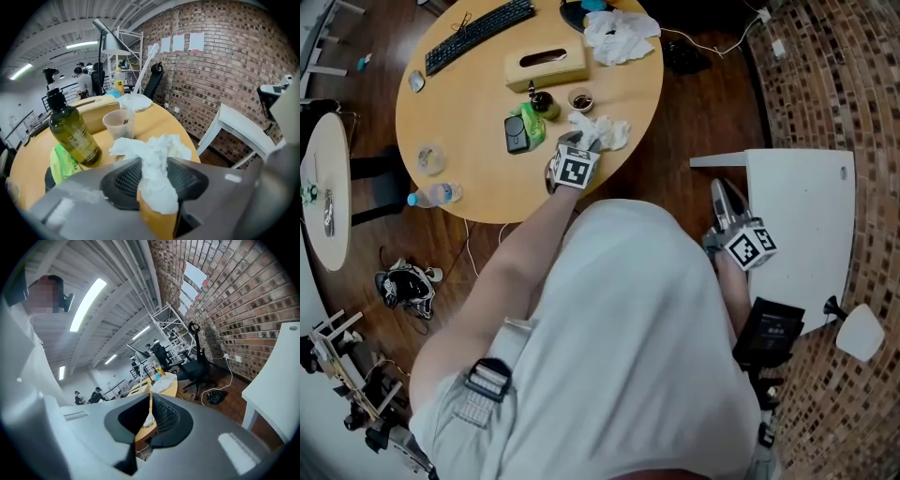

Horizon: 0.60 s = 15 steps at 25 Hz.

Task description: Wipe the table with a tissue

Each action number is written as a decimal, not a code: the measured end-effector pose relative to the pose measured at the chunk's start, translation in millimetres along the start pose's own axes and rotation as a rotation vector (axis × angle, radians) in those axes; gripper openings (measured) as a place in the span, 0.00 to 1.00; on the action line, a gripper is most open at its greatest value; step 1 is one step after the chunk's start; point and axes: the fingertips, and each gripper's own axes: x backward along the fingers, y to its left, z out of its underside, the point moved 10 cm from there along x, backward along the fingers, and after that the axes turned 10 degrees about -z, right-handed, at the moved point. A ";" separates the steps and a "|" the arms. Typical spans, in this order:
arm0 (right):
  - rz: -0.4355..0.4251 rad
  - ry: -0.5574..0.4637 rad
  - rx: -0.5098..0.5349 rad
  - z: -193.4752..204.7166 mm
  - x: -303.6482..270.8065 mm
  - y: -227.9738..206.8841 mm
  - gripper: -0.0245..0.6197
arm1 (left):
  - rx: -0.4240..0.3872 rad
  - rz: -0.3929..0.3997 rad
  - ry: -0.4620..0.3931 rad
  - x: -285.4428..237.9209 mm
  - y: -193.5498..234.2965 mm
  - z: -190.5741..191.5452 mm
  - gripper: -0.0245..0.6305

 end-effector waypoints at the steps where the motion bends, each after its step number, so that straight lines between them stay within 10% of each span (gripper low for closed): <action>1: 0.013 -0.003 -0.006 2.1 1.4 -0.4 0.07 | -0.001 0.004 -0.006 -1.1 1.1 1.8 0.26; 15: 0.116 0.003 -0.027 30.7 -7.8 10.8 0.07 | 0.076 0.193 -0.204 39.0 11.3 -7.4 0.17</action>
